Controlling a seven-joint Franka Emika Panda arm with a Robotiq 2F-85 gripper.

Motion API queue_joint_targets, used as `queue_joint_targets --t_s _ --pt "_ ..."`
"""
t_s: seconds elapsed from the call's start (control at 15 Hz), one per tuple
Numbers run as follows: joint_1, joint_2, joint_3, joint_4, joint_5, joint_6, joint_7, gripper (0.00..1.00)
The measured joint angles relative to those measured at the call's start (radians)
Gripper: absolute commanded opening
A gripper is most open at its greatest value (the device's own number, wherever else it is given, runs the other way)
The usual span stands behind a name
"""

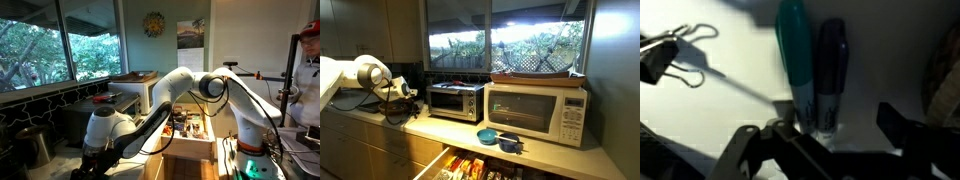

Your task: Put the brown marker in the basket

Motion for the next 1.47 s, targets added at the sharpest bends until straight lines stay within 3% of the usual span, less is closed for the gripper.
queue_joint_targets --t_s 0.4,0.47,0.67,0.73,1.2,1.47 --pt "0.049 0.009 -0.042 0.063 0.015 -0.137 -0.001 0.1" --pt "0.053 0.009 -0.043 0.069 0.014 -0.154 -0.001 0.07" --pt "0.057 0.001 -0.041 0.091 0.012 -0.184 -0.001 0.0" --pt "0.058 -0.001 -0.041 0.096 0.012 -0.193 -0.001 0.05" --pt "0.087 -0.055 -0.041 0.118 -0.025 -0.288 -0.005 0.05" --pt "0.101 -0.085 -0.004 0.119 -0.029 -0.185 -0.074 0.05"
